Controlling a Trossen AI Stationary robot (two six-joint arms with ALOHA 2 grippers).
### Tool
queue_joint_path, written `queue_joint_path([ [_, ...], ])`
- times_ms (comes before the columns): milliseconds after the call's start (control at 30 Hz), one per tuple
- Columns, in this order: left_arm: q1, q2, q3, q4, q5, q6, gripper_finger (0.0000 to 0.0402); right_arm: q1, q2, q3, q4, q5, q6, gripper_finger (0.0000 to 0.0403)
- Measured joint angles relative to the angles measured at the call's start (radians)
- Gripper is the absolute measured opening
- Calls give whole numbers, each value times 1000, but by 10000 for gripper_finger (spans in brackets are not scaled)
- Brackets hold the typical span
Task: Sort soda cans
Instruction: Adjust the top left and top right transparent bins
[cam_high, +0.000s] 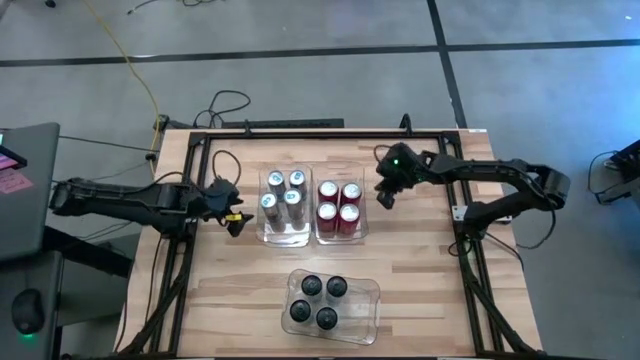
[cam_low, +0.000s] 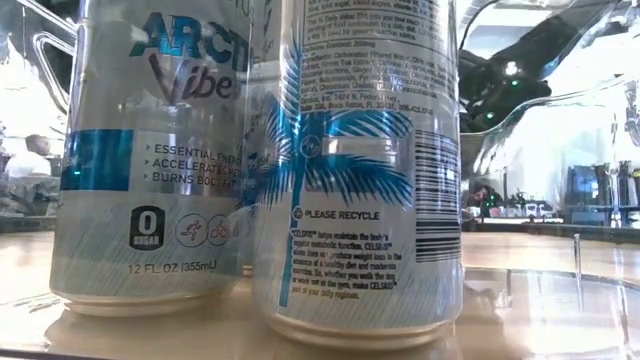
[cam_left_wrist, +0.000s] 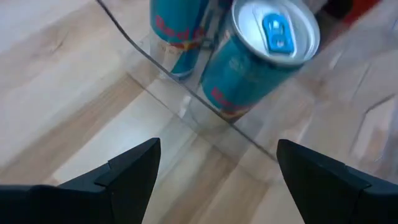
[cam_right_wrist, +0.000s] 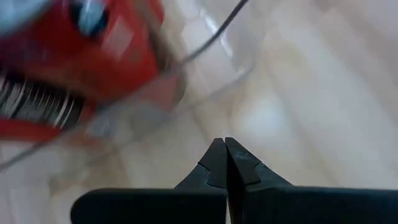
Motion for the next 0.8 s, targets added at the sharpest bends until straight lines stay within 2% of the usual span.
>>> queue_joint_path([
  [133, -1, 32, -30, 8, 30, 87, 314, 57, 6, 0, -43, 0, 24, 8],
  [267, 13, 39, -73, 5, 20, 54, 283, 91, 6, 0, -47, 1, 33, 8],
  [400, 41, 38, -98, 36, -8, 41, 219, 88, 6, 0, -43, 1, 44, 8],
  [633, 132, 54, -189, 249, -13, 79, 91, 92, 7, -1, -45, 2, 106, 8],
  [800, 169, 82, -216, 298, -7, 103, 39, 117, 7, -1, -36, 2, 142, 8],
])
